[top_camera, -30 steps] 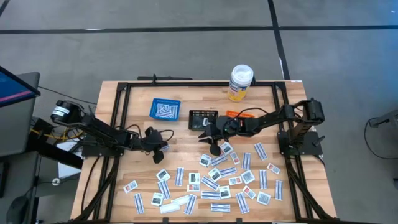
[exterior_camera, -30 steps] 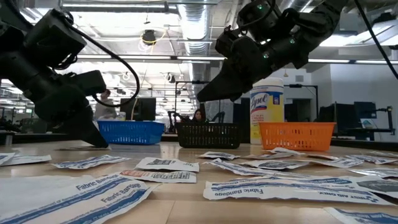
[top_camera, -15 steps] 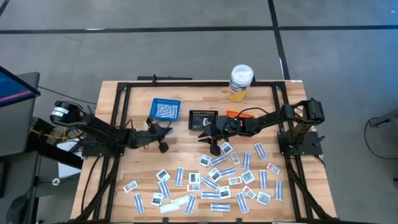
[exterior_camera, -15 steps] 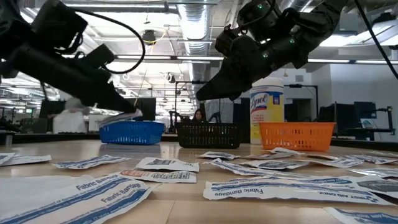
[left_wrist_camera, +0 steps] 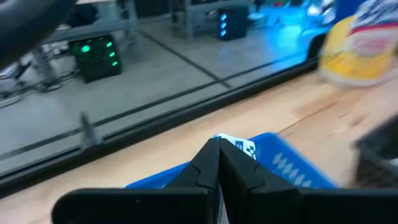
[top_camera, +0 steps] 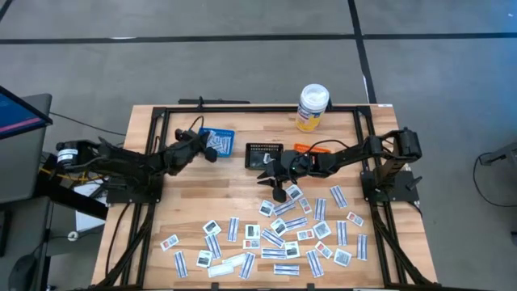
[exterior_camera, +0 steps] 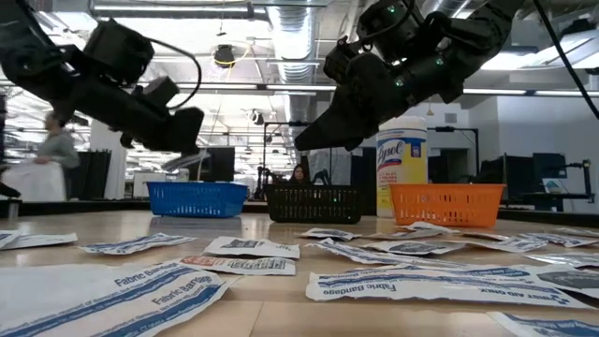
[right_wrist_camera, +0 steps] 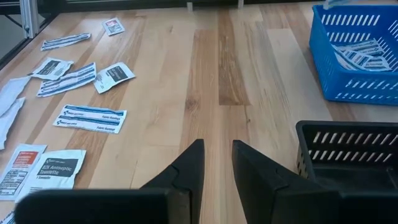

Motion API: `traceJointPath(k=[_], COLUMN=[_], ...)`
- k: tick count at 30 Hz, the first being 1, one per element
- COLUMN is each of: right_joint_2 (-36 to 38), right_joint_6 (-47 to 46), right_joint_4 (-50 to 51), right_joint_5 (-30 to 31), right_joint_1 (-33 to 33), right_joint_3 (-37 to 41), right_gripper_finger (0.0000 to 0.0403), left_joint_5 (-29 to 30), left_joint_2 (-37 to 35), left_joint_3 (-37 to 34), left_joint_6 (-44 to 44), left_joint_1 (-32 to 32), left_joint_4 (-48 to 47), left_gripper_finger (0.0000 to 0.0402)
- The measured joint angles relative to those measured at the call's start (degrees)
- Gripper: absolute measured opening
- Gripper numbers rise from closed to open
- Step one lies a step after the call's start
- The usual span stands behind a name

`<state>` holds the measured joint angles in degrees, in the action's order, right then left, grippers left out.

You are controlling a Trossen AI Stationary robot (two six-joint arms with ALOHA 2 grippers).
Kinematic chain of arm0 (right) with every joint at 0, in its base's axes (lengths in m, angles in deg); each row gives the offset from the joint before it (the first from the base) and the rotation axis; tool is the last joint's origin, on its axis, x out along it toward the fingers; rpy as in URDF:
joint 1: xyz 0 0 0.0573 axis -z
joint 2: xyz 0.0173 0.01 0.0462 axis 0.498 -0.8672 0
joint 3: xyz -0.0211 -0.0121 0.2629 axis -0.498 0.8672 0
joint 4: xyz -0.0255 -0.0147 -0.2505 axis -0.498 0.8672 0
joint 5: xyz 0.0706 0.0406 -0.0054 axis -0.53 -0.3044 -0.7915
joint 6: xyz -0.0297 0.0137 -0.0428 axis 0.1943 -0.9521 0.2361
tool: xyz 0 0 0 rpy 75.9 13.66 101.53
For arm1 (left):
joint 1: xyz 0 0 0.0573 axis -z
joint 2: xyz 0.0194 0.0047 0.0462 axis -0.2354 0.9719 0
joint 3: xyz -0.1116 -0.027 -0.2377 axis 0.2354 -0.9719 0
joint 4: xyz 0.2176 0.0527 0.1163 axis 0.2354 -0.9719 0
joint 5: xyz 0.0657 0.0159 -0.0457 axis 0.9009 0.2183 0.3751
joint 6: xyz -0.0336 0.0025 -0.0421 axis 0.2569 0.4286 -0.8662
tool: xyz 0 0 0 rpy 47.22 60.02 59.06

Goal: Pick & Place First Aid Supplies
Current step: Put the bandage into the blue container, then put the towelette pack into the black bin

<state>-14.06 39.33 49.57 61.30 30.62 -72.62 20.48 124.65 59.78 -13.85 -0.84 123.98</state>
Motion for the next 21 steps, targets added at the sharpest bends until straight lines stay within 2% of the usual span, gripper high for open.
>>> traceJointPath(k=[6,16,18,21], right_joint_2=[0.0,0.0,0.0,0.0], right_joint_6=[0.1,0.1,0.1,0.1], right_joint_4=[0.0,0.0,0.0,0.0], right_joint_5=[0.0,0.0,0.0,0.0], right_joint_1=[0.0,0.6,0.6,0.6], right_joint_3=[0.0,0.0,0.0,0.0], right_gripper_finger=[0.0077,0.0077,0.0077,0.0077], left_joint_5=[-0.2,-1.0,-4.6,-14.6], left_joint_2=[1.8,2.2,2.2,2.2], left_joint_3=[0.0,0.0,0.0,0.0], left_joint_6=[-0.4,-2.0,-2.0,-2.0], left_joint_1=[-4.2,-3.5,-2.2,0.3], left_joint_4=[0.1,-0.1,1.2,4.5], left_gripper_finger=[0.0031,0.0088,0.0089,0.0088])
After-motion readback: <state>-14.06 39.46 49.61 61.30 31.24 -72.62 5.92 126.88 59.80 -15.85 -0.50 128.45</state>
